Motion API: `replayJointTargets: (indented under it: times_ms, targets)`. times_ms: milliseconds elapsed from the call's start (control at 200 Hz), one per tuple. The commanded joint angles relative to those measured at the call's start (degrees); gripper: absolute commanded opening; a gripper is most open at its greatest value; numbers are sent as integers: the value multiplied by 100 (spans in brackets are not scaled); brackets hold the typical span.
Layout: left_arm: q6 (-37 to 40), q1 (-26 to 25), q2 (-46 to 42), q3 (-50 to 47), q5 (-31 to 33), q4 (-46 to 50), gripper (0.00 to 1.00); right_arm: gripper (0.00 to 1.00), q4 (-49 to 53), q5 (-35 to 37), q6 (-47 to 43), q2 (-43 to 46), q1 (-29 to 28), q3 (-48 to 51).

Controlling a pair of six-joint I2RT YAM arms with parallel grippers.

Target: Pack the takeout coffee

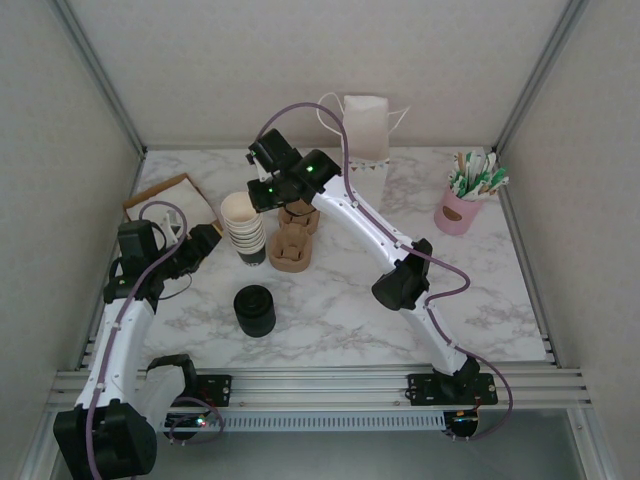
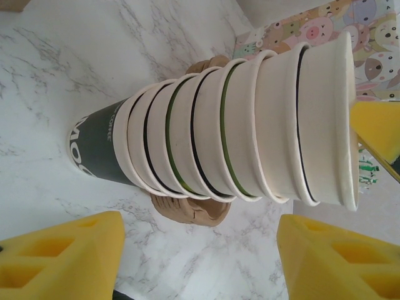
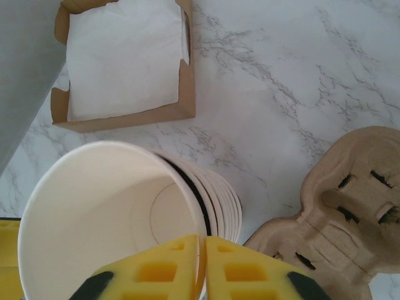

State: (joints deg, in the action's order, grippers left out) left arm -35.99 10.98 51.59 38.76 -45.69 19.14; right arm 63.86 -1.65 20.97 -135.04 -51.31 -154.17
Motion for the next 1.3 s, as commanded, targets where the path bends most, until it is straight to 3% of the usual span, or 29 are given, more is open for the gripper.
replayJointTargets:
  times_ms: [0, 150, 1297]
  targets:
    - [66, 27, 7, 105, -155, -124, 66, 6, -31, -74, 39, -110, -50, -193]
    - [48, 27, 7, 110, -155, -148, 66, 0, -40, -79, 82, -75, -54, -201]
    - [58, 27, 114, 228, -80, -169, 67, 0, -321, -335, 465, 586, 33, -219]
